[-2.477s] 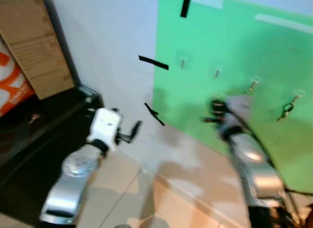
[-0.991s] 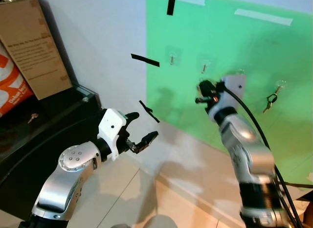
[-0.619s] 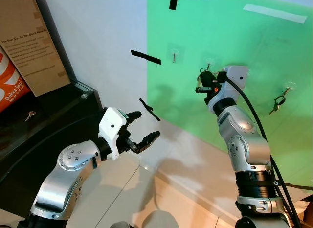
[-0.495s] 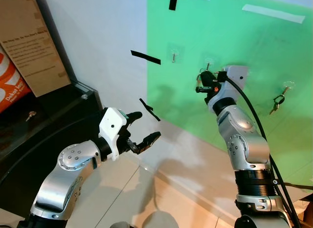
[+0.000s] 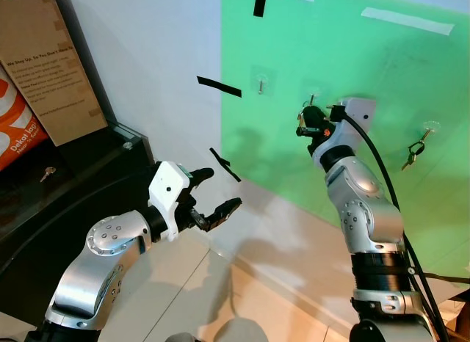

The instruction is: Hang keys on a hook

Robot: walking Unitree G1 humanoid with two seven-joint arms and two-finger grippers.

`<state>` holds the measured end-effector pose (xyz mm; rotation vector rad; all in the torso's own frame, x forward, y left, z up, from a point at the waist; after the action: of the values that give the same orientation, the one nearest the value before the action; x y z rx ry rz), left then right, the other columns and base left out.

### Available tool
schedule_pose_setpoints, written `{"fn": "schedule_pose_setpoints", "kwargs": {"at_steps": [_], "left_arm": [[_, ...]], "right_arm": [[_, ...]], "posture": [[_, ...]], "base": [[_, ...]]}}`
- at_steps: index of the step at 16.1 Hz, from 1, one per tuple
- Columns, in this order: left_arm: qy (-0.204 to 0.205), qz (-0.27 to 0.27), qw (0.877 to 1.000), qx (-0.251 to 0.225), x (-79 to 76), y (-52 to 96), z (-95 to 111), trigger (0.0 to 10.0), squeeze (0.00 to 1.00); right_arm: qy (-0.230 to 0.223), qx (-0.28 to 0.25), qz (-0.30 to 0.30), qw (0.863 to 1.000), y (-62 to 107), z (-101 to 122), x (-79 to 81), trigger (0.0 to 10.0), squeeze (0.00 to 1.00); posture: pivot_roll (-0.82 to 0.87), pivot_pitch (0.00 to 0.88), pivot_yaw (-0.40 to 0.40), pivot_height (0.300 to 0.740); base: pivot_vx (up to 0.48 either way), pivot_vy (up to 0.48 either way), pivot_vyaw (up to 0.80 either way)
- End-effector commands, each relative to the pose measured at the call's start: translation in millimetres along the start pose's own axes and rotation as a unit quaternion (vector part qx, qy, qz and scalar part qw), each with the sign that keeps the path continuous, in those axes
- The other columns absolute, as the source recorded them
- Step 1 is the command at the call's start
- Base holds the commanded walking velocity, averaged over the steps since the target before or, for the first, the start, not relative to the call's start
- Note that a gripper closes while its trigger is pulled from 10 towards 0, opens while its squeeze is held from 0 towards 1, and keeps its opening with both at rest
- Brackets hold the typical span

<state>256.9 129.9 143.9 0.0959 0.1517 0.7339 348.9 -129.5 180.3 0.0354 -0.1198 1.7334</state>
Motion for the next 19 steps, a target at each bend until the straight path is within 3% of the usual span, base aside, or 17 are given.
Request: {"fn": "schedule_pose_setpoints", "kwargs": {"at_steps": [1,9,11,17,18,19], "left_arm": [[-0.007,-0.009,1.0,-0.002,-2.4,-0.1,4.7,10.0,0.11],[-0.005,-0.013,1.0,-0.001,-2.8,-0.4,4.3,10.0,0.11],[-0.005,-0.014,1.0,0.0,-2.9,-0.3,4.1,10.0,0.11],[-0.006,-0.016,1.0,-0.001,-3.3,-0.3,4.5,10.0,0.11],[-0.007,-0.016,1.0,-0.002,-3.4,-0.4,4.7,10.0,0.11],[-0.007,-0.015,1.0,-0.006,-3.4,-0.8,5.6,10.0,0.11]], "right_arm": [[-0.012,-0.014,-0.026,0.999,-3.1,9.0,-7.5,10.0,0.0],[-0.07,0.03,-0.095,0.993,-3.8,-4.0,-29.9,10.0,0.0],[-0.058,0.057,-0.098,0.992,-3.2,-12.7,-31.6,10.0,0.0],[-0.044,0.064,-0.081,0.994,-2.2,-16.1,-26.5,10.0,0.0],[-0.045,0.063,-0.078,0.994,-2.2,-15.9,-25.8,10.0,0.04],[-0.042,0.064,-0.077,0.994,-1.6,-16.6,-25.4,10.0,1.0]], "posture": [[0.08,0.0,0.005,0.74],[0.08,0.0,0.006,0.74],[0.08,0.0,0.006,0.74],[0.08,0.0,0.008,0.74],[0.08,0.0,0.008,0.74],[0.08,0.0,0.009,0.74]], "base": [[0.0,0.0,0.0],[0.0,0.0,0.0],[0.0,0.0,0.0],[0.0,0.0,0.0],[0.0,0.0,0.0],[0.0,0.0,0.0]]}}
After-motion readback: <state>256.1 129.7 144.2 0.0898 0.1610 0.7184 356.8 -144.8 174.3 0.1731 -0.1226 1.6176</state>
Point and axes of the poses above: a point about 5 cm out from each wrist's last joint towards the gripper, its own y axis pointing back from the gripper into the wrist, its own z axis along the axis of the wrist's last joint, x = y × z, the point moved 1 cm from there along -y, pointing out of the wrist towards the gripper, and after that the axes turned 9 degrees about y, right-handed, at the moved point
